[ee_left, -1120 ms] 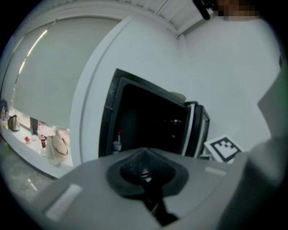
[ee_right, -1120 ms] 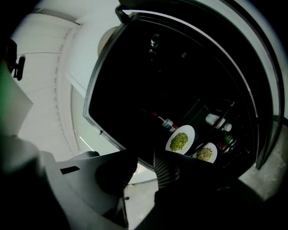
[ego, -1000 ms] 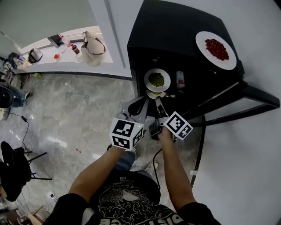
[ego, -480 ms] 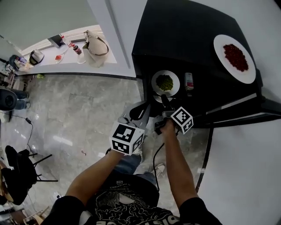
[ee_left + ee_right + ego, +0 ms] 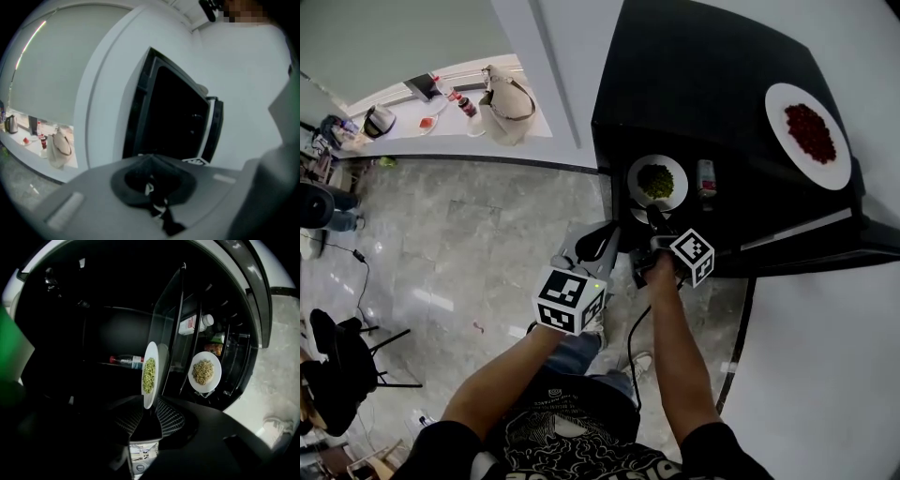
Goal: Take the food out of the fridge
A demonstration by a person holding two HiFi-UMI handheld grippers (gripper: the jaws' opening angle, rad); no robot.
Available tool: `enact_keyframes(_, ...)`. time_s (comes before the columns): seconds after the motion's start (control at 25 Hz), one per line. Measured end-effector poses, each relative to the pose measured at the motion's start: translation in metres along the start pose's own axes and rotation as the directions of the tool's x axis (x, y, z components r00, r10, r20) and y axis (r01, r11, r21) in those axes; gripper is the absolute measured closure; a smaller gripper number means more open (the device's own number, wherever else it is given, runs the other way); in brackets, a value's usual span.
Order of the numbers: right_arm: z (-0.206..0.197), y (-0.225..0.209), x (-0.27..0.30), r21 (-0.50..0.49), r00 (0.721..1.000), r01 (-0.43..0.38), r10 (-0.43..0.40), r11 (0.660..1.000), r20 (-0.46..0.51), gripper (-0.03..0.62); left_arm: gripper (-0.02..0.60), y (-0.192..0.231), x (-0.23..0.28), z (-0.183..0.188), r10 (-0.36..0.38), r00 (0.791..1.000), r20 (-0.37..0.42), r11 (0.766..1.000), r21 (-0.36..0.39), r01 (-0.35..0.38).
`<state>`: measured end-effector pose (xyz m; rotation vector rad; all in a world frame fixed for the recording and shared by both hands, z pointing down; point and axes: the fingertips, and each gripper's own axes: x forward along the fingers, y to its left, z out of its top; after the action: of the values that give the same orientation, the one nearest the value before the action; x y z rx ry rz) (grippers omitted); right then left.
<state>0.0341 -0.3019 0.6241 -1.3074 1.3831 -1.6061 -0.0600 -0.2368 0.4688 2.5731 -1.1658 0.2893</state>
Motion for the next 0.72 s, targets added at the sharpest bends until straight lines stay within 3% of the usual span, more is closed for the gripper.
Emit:
enact_keyframes(0.2,0.000,-0.003,0.001,0.051,1.000,0.006,-0.006,0.999,0.017,0.575,0.580,0.006,-0.004,-0.002,0.013,1.000,-0.002,1.000,-0.013,-0.013)
enact_keyframes(0.72,-0.007,-0.006,-0.019,0.093,0.999,-0.049,0.047,0.994,0.022,0.573,0.580,-0.004,0.001,-0.005,-0.002,1.000,-0.006,1.000,-0.019,0.002)
